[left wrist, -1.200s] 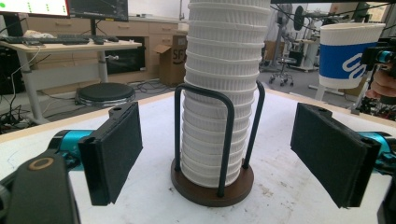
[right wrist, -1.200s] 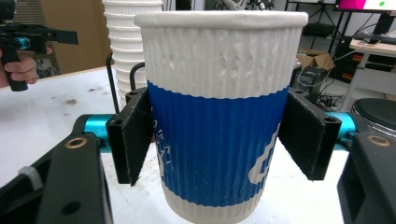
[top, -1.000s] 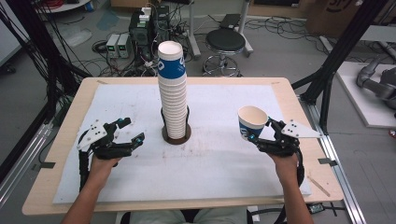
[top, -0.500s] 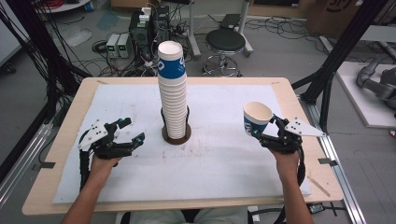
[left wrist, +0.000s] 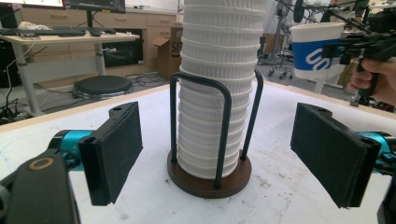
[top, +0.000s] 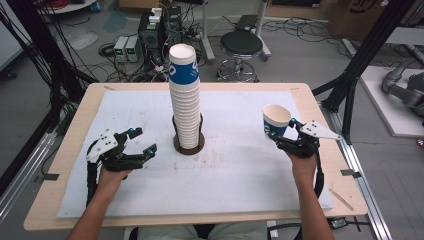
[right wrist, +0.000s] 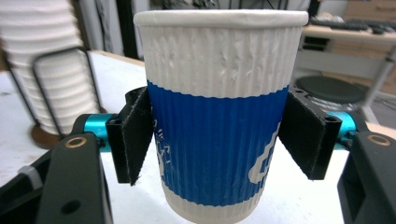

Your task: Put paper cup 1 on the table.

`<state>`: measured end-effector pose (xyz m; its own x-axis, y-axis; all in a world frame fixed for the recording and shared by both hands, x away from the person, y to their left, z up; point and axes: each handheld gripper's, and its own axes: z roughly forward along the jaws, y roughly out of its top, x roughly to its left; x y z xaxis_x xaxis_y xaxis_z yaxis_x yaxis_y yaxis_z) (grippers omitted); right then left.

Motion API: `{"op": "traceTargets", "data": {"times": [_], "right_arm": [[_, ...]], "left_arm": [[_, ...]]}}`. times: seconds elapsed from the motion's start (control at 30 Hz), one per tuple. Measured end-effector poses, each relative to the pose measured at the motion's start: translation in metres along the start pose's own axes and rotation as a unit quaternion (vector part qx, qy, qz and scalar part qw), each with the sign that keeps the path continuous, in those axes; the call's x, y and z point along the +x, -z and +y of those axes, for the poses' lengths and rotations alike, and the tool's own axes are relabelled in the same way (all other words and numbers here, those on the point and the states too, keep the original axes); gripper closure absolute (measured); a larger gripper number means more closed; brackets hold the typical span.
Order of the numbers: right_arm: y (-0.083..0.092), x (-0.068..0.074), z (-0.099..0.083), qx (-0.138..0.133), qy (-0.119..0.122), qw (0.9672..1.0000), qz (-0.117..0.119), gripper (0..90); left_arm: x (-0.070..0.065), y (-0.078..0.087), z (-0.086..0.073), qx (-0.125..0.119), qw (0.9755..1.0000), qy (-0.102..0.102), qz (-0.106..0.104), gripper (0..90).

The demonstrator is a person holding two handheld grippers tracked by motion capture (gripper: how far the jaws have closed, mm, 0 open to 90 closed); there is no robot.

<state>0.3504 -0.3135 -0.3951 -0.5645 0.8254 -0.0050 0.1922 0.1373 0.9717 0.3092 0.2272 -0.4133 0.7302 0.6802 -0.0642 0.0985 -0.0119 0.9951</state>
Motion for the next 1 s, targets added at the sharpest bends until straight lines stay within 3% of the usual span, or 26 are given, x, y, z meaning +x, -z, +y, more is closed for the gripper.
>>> {"op": "traceTargets", "data": {"times": [0.07, 0.33, 0.47, 0.6, 0.87, 1.0], "right_arm": [[-0.011, -0.006, -0.006, 0.02, -0.016, 0.9997, -0.006, 31.0], [-0.036, -0.009, -0.02, 0.068, -0.033, 0.9972, -0.002, 31.0], [-0.047, -0.009, -0.032, 0.099, -0.04, 0.9943, -0.007, 30.8], [-0.047, -0.012, -0.038, 0.11, -0.046, 0.9928, -0.011, 30.4], [-0.038, -0.014, -0.04, 0.122, -0.033, 0.9919, -0.004, 27.6], [-0.036, -0.014, -0.041, 0.142, -0.029, 0.9895, 0.003, 26.7]], "left_arm": [[-0.001, -0.001, 0.0, -0.001, 1.0, 0.001, -0.001, 16.5], [-0.001, -0.002, -0.002, 0.004, 1.0, -0.001, -0.003, 16.7], [-0.001, -0.002, -0.002, 0.004, 1.0, 0.002, -0.002, 16.7], [-0.001, -0.001, -0.002, 0.003, 1.0, 0.002, 0.0, 16.7], [0.0, -0.002, -0.002, 0.003, 1.0, 0.003, 0.001, 16.8], [0.0, -0.002, -0.003, 0.004, 1.0, 0.003, 0.0, 17.0]]}}
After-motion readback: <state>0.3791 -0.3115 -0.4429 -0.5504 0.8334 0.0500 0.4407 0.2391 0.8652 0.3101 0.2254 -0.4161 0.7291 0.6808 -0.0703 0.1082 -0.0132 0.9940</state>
